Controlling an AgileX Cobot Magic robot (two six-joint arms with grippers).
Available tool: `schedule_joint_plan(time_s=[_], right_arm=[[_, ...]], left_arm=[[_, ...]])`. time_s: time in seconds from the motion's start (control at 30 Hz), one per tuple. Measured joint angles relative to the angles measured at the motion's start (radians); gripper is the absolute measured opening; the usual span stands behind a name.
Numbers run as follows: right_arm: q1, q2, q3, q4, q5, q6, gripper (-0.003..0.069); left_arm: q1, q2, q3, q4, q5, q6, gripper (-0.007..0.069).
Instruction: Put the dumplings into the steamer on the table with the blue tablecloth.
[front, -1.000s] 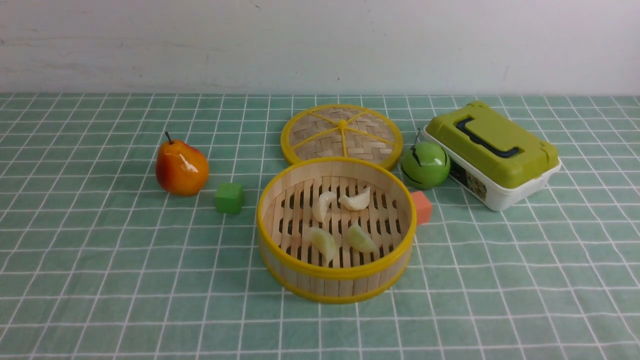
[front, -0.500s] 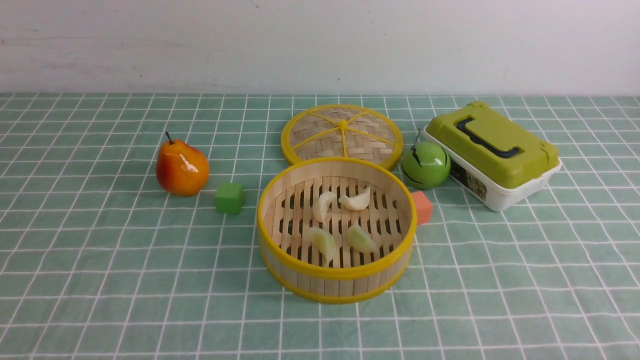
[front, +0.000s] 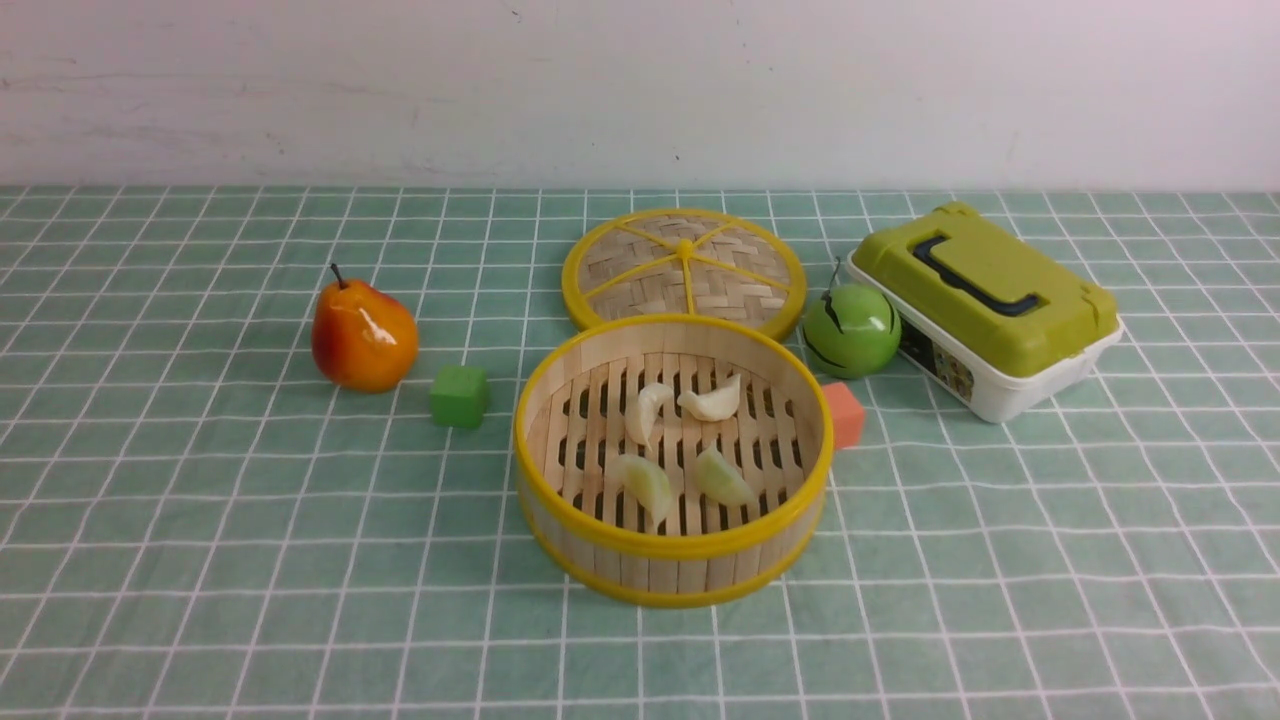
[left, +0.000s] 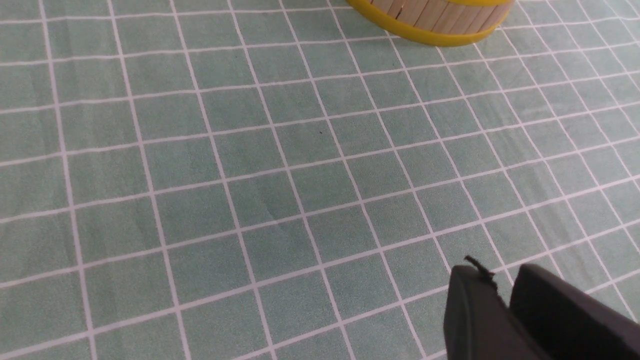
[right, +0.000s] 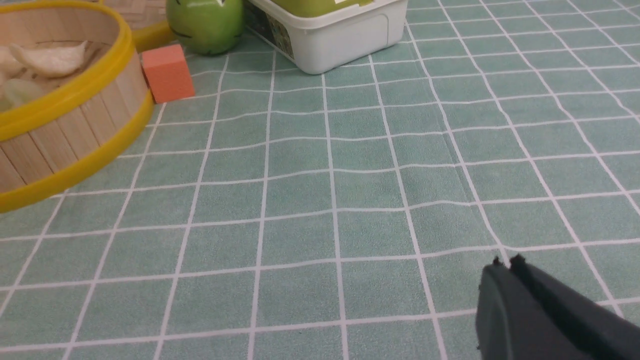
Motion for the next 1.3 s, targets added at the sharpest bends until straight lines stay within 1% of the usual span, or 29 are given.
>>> schedule_joint_plan(time_s=[0.83,0.93,1.03,1.1,1.17,1.2,1.23,1.27,1.3], right_arm=[[0.000,0.000,0.000,0.000,0.000,0.003,-0.0011],[0.000,0.000,0.000,0.000,0.000,0.003,-0.0010],[0.000,0.000,0.000,0.000,0.000,0.003,-0.0007],[0.000,0.000,0.000,0.000,0.000,0.003,-0.0005],[0.000,0.000,0.000,0.000,0.000,0.003,-0.0003],[0.000,0.000,0.000,0.000,0.000,0.003,-0.0003],[0.000,0.000,0.000,0.000,0.000,0.003,-0.0001],[0.000,-0.001,0.000,0.000,0.000,0.003,-0.0001],[0.000,-0.001,0.000,0.000,0.000,0.003,0.0000]], left_arm=[[0.000,0.000,0.002,0.000,0.000,0.000,0.0137],[0.000,0.000,0.016,0.000,-0.025,-0.002,0.0137],[0.019,0.000,0.033,0.000,-0.144,-0.020,0.0135],[0.087,0.000,0.075,0.000,-0.364,-0.017,0.0108],[0.134,0.000,0.107,0.000,-0.492,-0.004,0.0081],[0.192,0.000,0.153,0.000,-0.639,0.012,0.0043],[0.234,0.000,0.197,-0.005,-0.734,0.024,0.0009],[0.275,0.000,0.235,-0.005,-0.818,0.030,-0.0015],[0.300,-0.002,0.259,-0.005,-0.863,0.031,-0.0014]])
